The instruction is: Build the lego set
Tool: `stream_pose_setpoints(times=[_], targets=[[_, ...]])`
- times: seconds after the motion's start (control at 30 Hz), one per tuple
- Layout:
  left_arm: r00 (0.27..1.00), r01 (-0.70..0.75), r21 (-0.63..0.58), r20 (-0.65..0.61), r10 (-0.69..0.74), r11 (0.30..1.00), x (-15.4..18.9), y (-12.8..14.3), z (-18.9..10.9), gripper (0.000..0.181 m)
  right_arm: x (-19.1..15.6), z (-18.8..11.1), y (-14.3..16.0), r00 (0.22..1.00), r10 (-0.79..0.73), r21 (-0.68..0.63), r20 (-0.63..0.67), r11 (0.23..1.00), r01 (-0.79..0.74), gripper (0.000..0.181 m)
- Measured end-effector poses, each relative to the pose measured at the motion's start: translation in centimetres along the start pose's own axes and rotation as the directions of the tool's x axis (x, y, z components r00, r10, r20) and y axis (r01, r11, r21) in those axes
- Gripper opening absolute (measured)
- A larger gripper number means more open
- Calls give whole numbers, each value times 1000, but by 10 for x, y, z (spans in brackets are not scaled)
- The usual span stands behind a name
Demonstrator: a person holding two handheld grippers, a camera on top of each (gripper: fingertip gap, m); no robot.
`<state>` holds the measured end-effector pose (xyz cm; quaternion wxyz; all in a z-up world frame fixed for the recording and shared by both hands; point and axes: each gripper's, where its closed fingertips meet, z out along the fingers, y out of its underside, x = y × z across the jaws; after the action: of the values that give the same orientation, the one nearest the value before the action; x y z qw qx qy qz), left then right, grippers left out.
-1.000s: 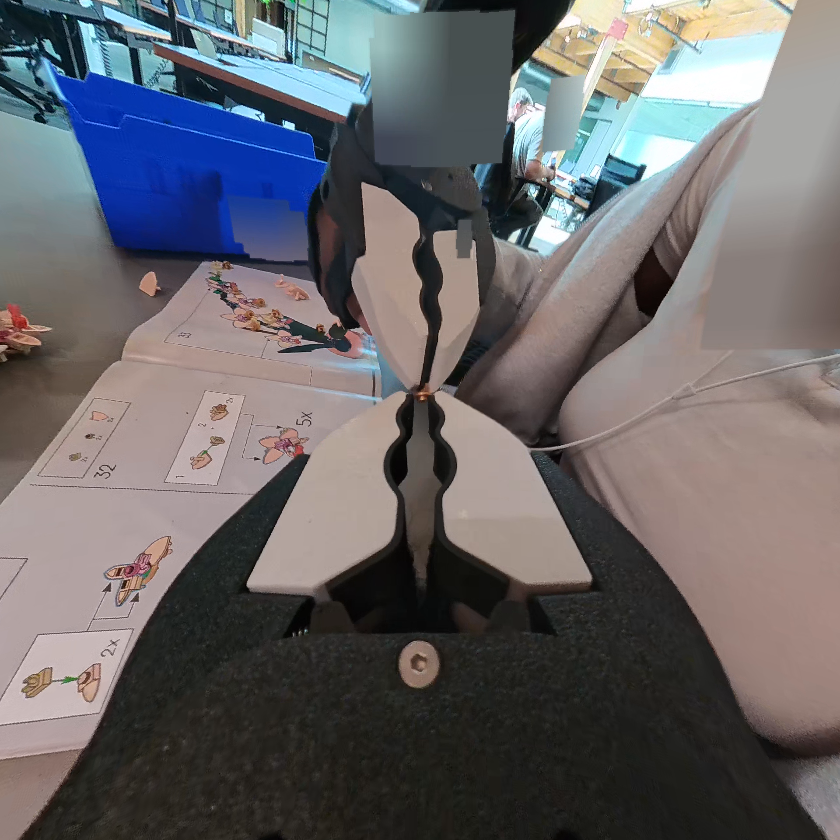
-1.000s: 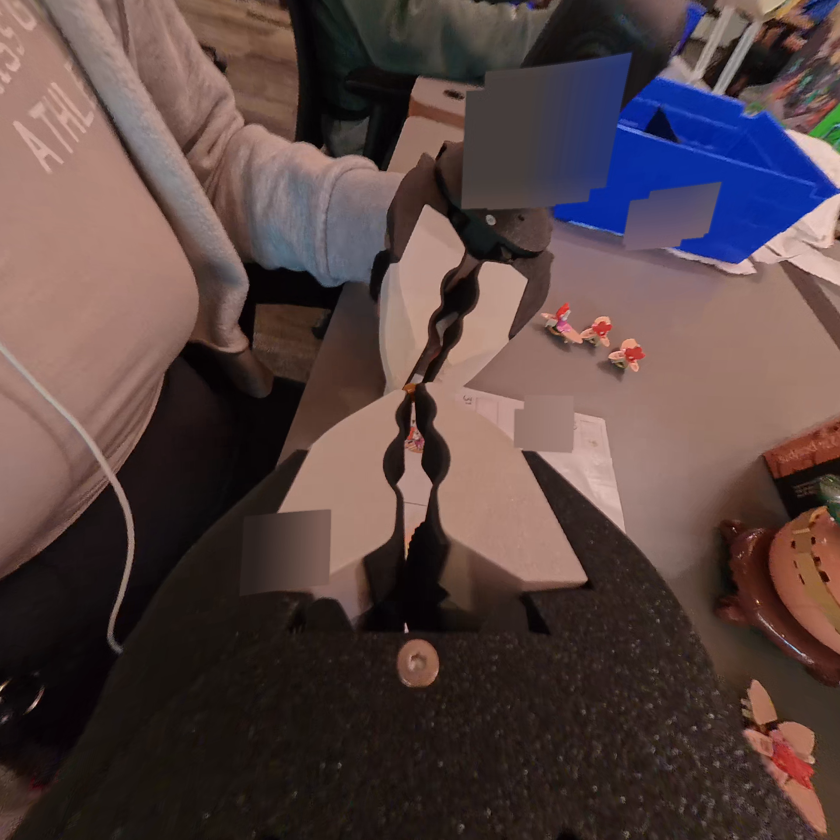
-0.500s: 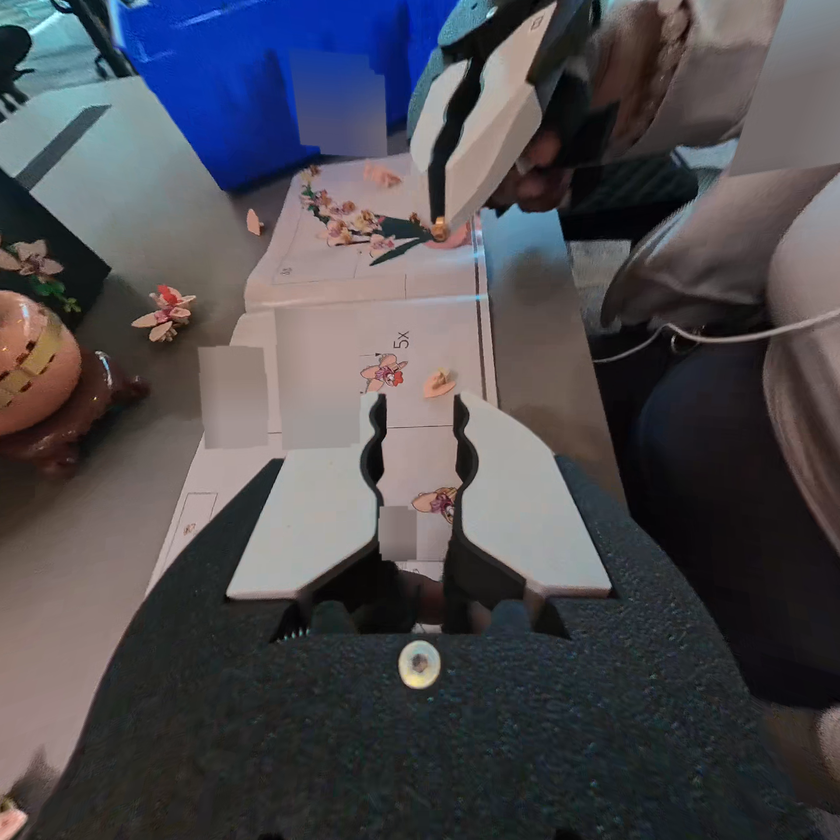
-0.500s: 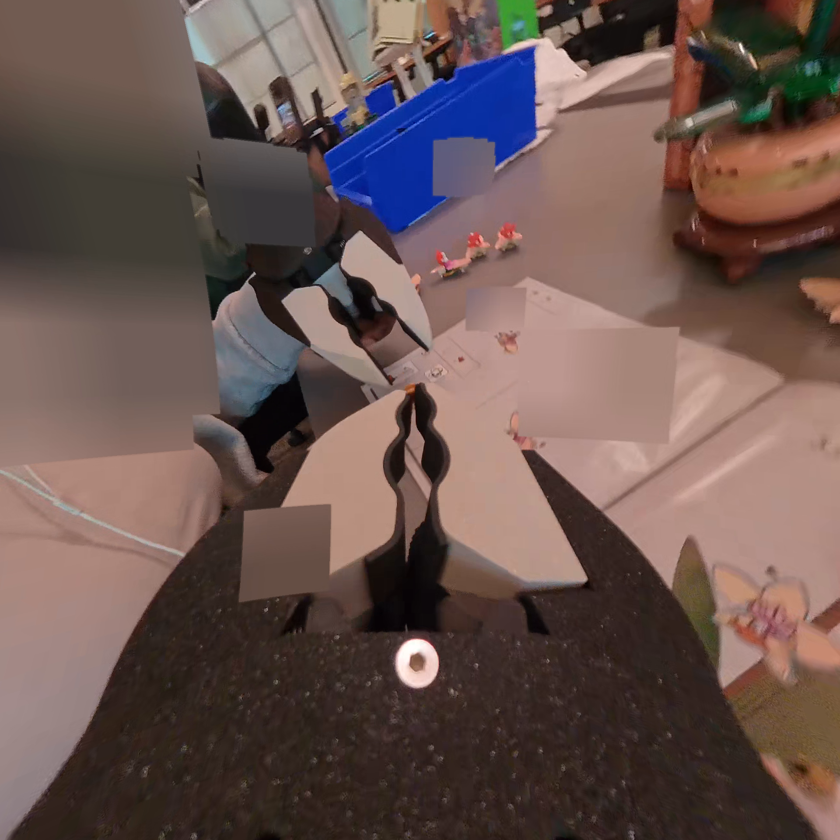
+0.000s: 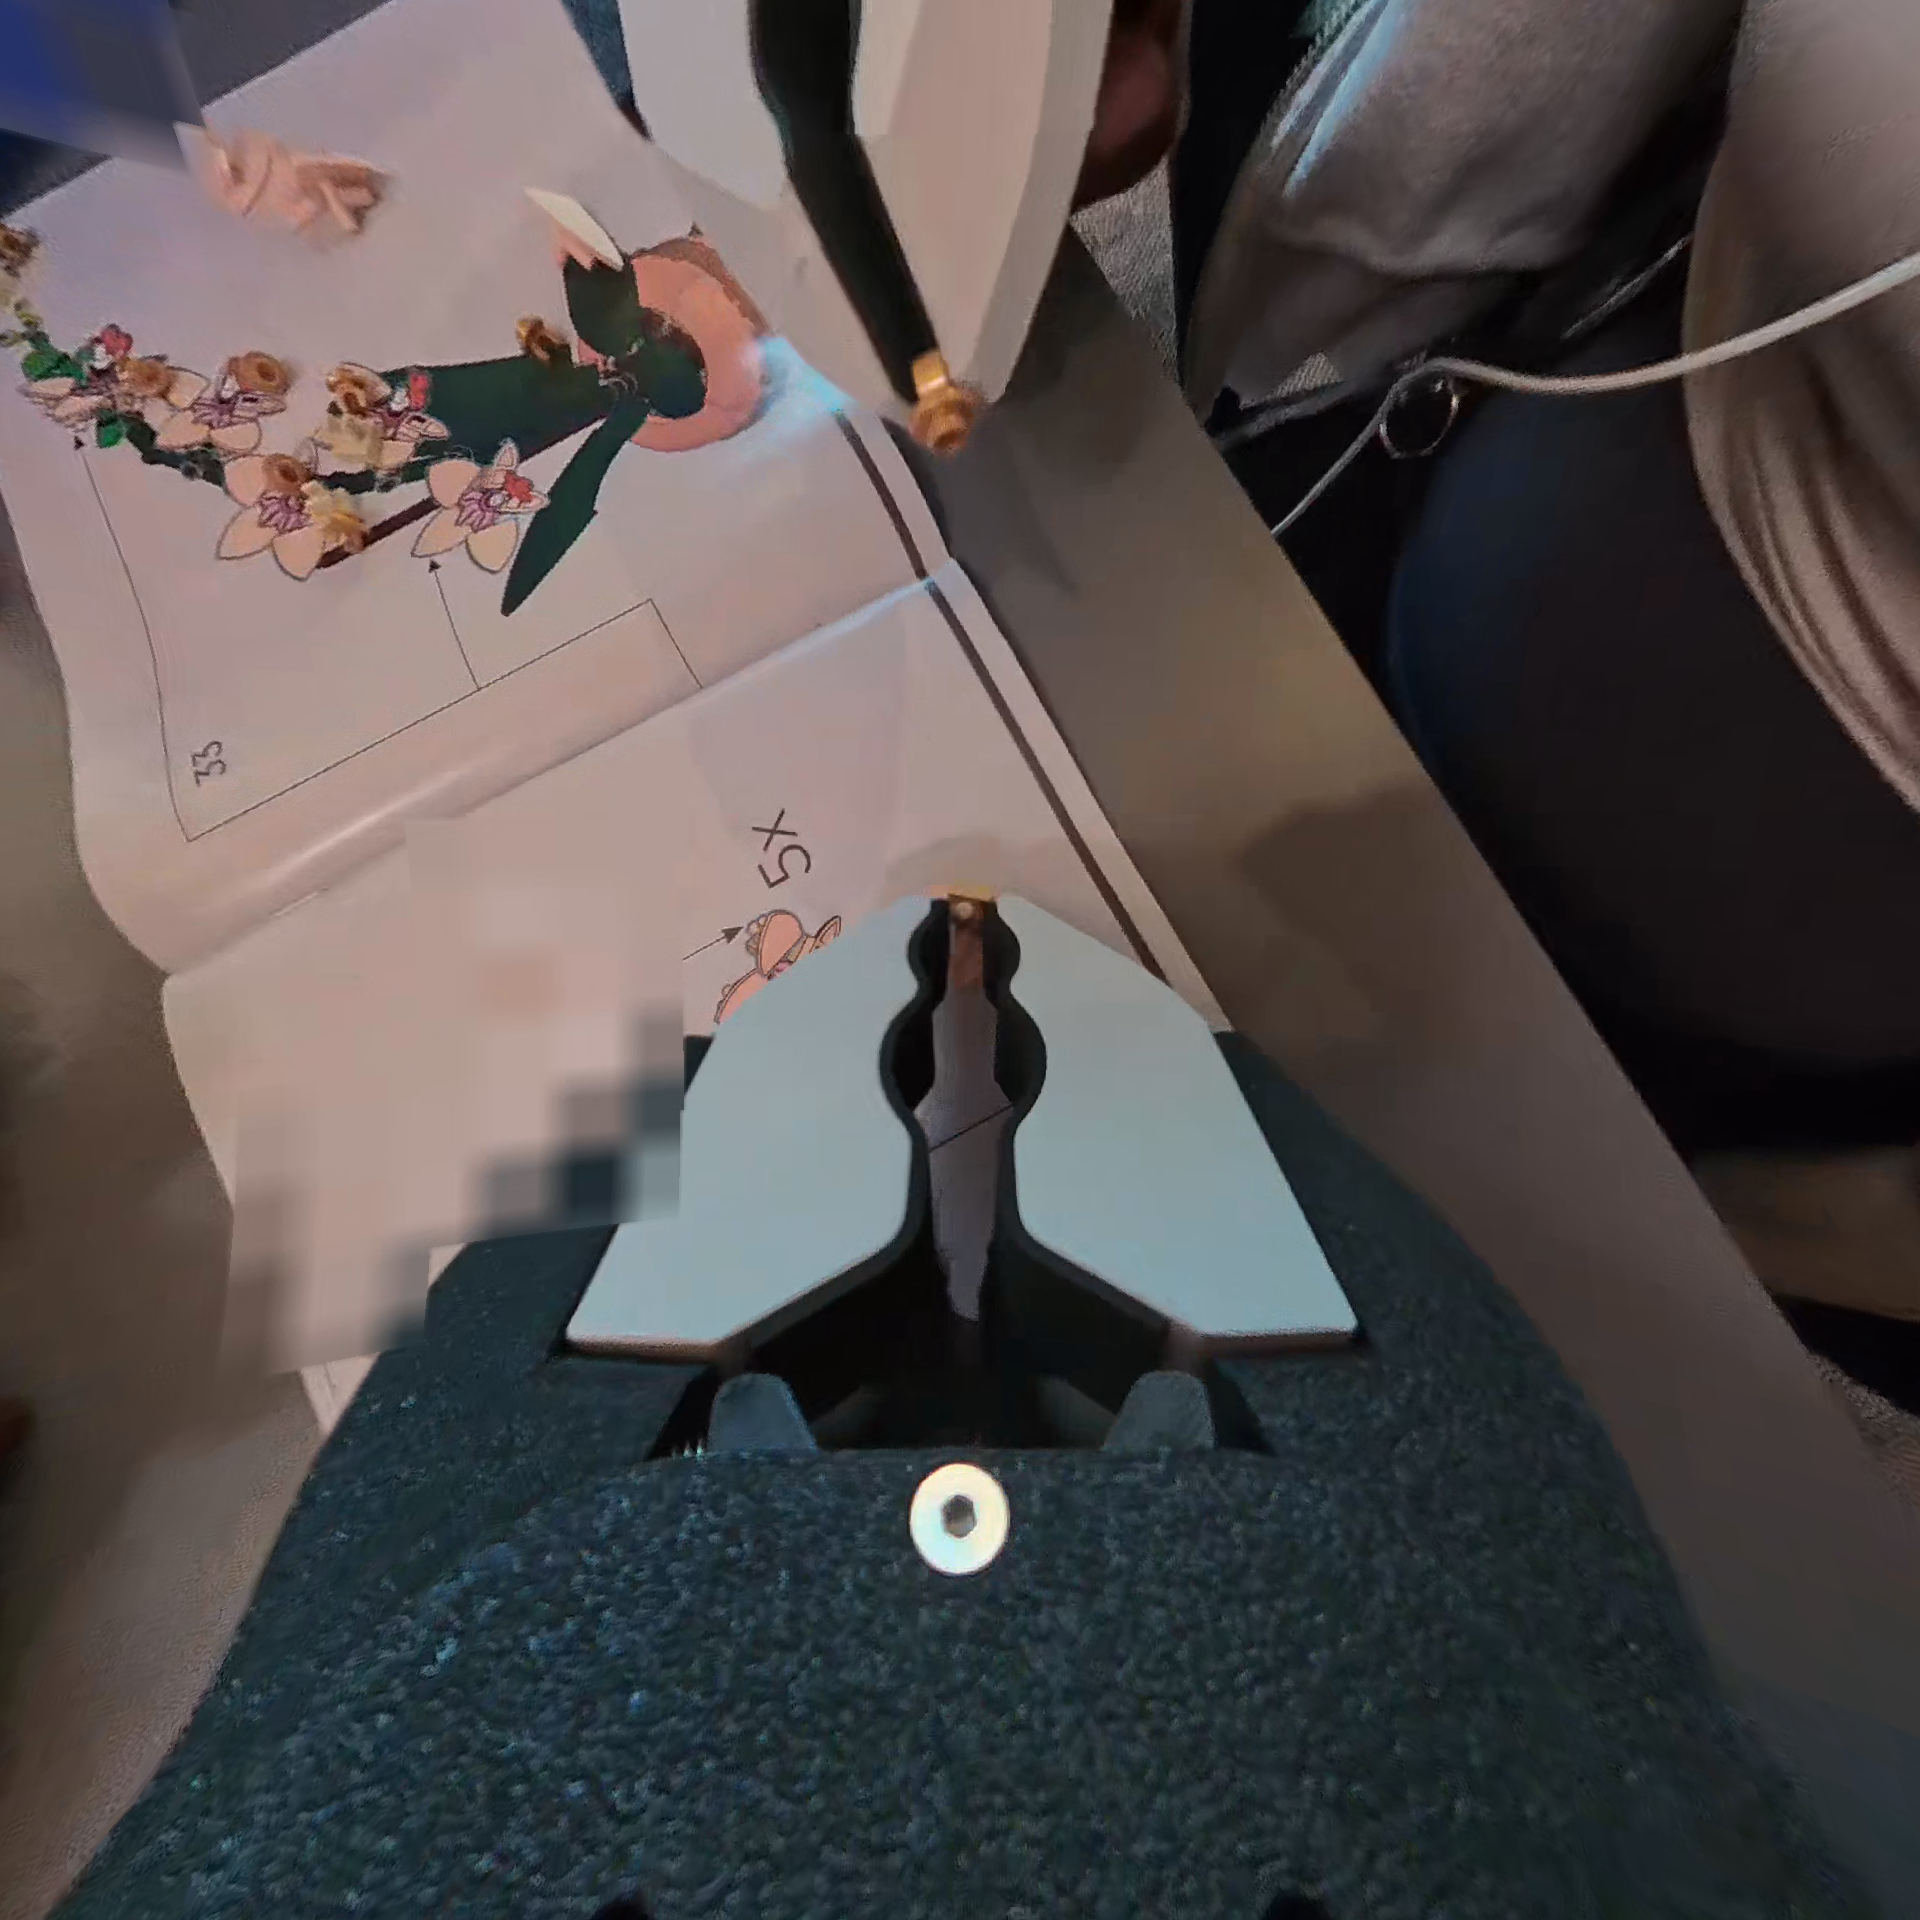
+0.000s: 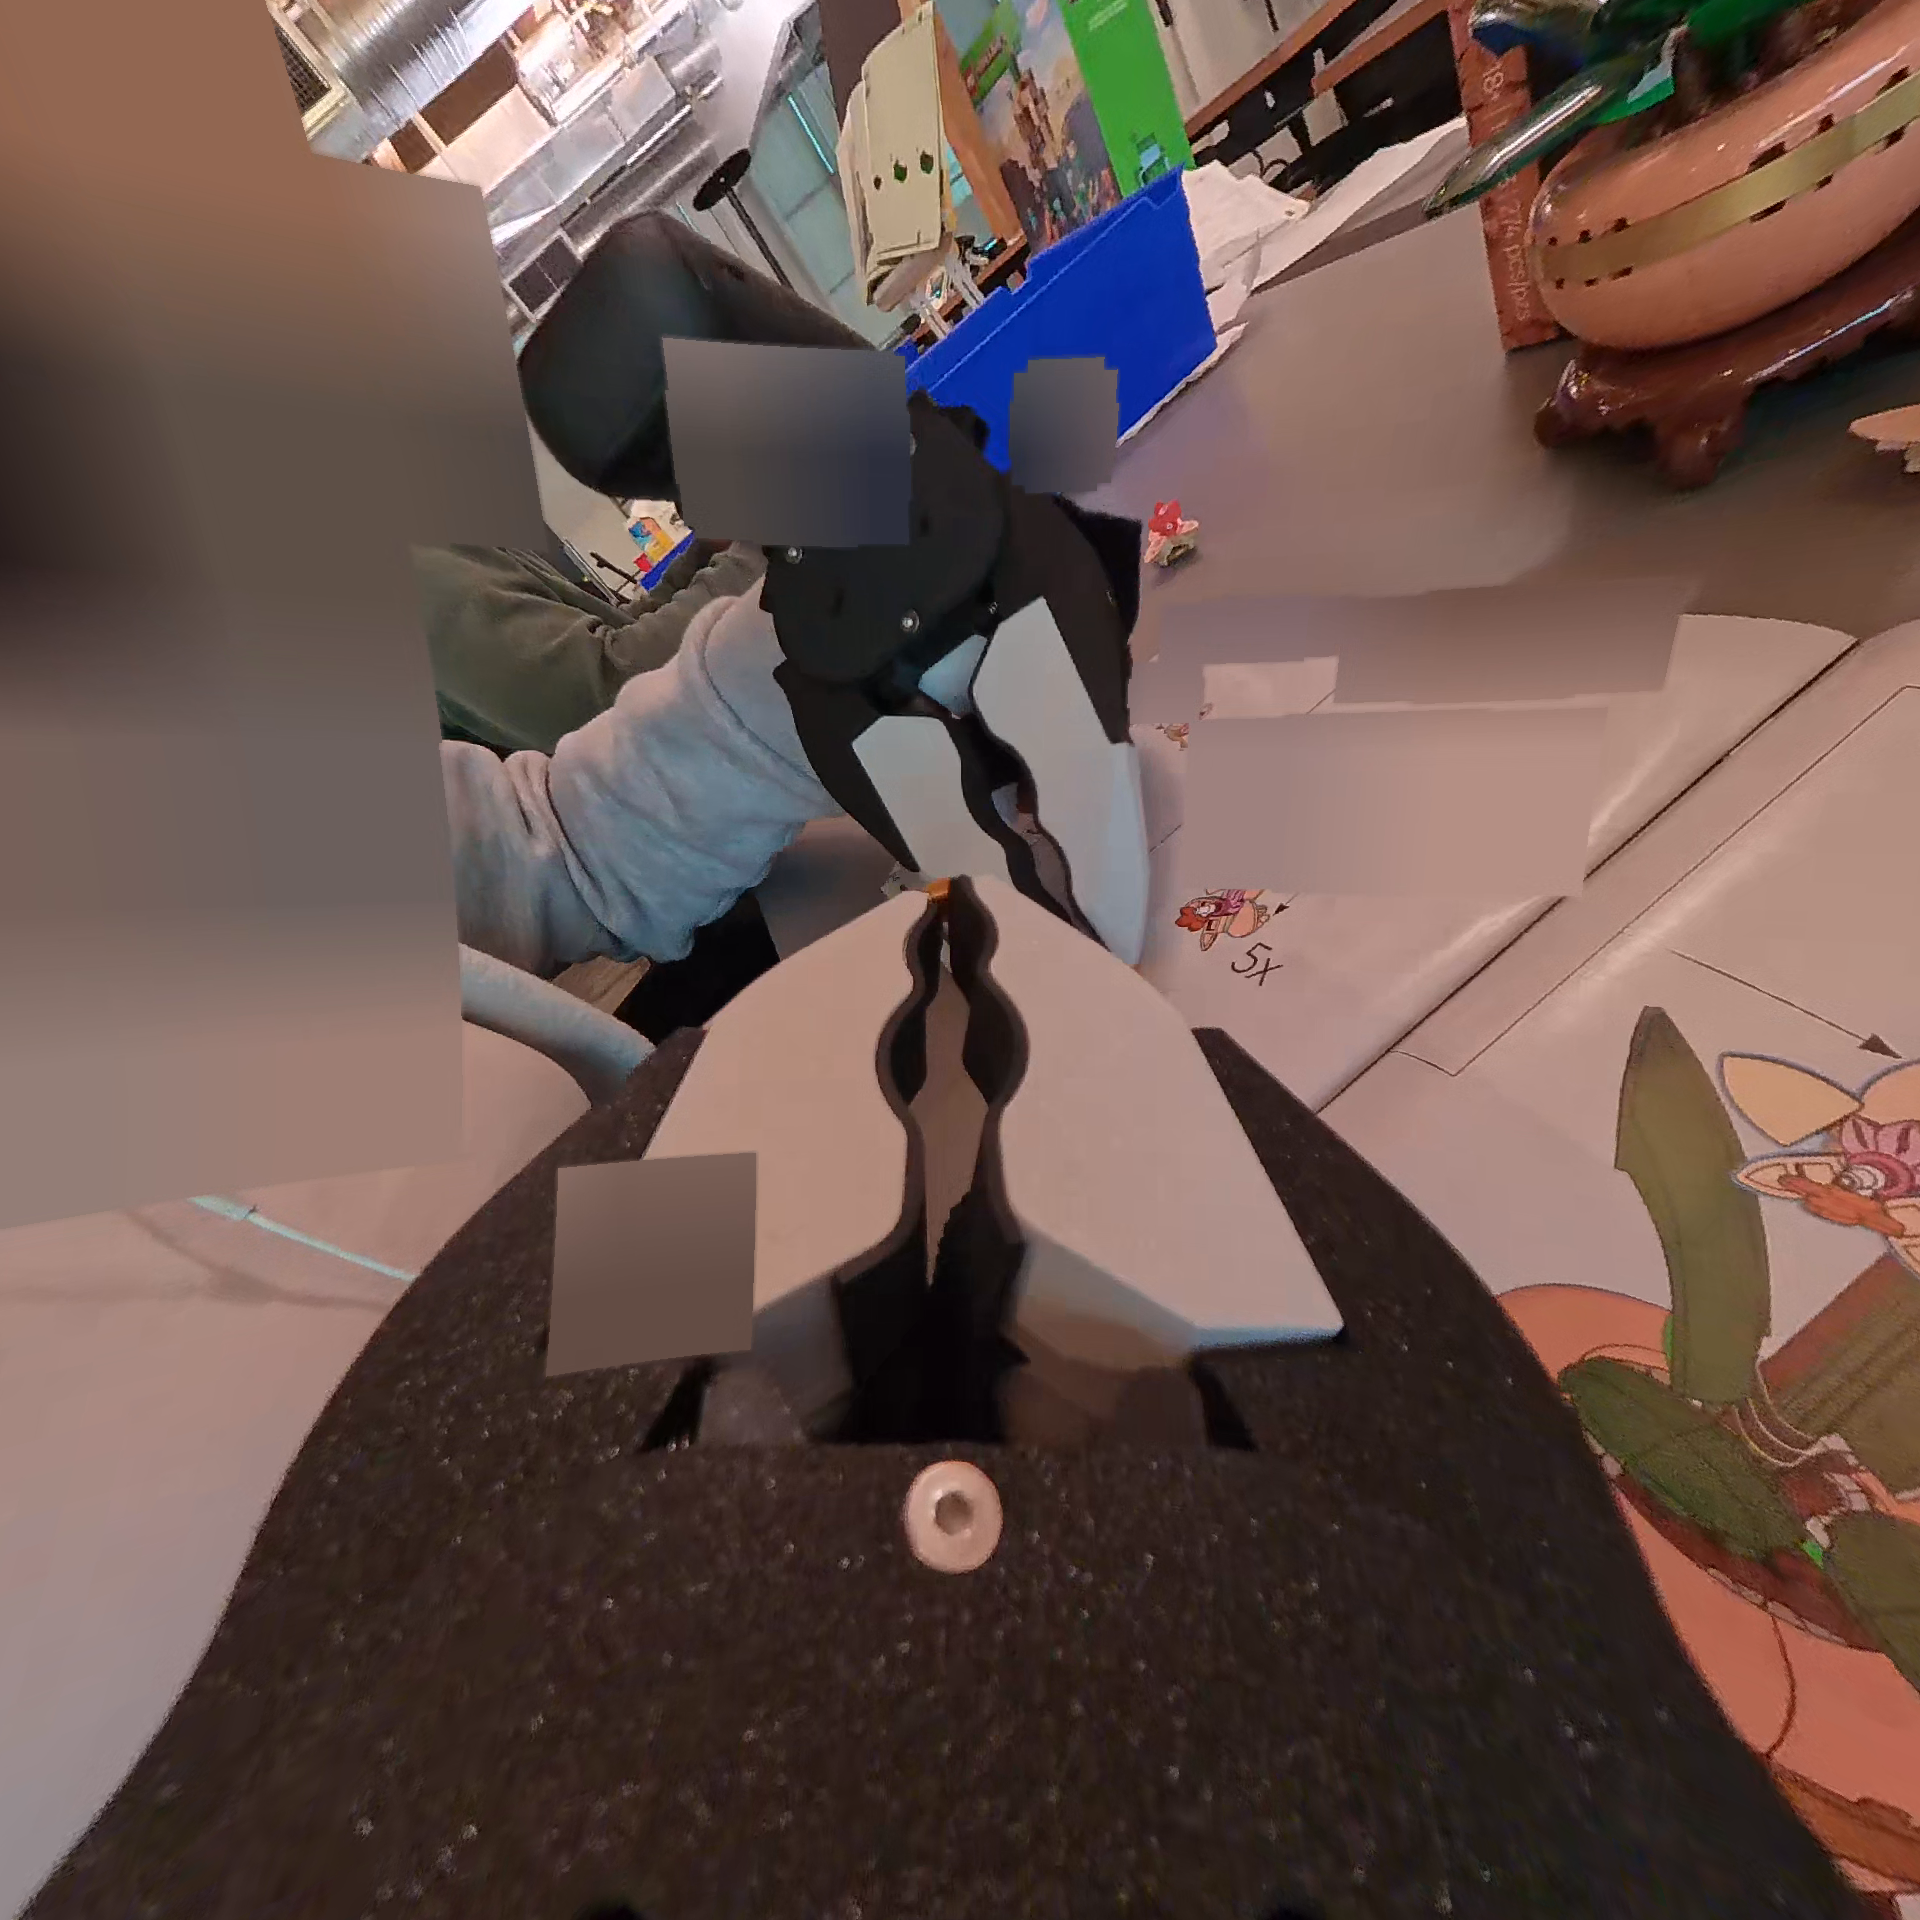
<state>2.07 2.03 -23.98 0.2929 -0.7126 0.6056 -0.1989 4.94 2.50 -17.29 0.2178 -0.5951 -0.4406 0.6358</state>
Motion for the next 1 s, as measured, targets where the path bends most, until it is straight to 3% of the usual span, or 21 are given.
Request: stream_pose_setpoints(times=[0.03, 0.13, 0.27, 0.33, 0.47, 0.73, 1.0], targets=[[1000, 25, 13, 0, -25, 1000, 0, 0, 0, 5, 0, -1, 0, 1000, -4, 3, 2, 1000, 4, 1], [992, 117, 75, 37, -120, 990, -1, -2, -5, 5, -1, -2, -4, 999, -54, 18, 3, 998, 54, 1], [947, 245, 352, 115, -301, 903, -7, -27, -28, 5, -5, 2, -8, 978, -209, -3, -2, 978, 209, 1], [912, 275, 432, 165, -374, 859, -6, -29, -35, 5, -5, 10, -5, 967, -255, -48, -7, 966, 254, 1], [879, 246, 479, 257, -402, 843, 4, -28, -41, 5, -7, 24, -1, 937, -348, -121, 1, 930, 346, 1], [893, 186, 548, 252, -373, 815, 12, -36, -50, 5, -7, 35, 4, 869, -494, -177, 23, 854, 490, 1], [892, 178, 547, 262, -369, 818, 12, -36, -50, 5, -7, 39, 5, 867, -498, -176, 27, 851, 494, 1]])
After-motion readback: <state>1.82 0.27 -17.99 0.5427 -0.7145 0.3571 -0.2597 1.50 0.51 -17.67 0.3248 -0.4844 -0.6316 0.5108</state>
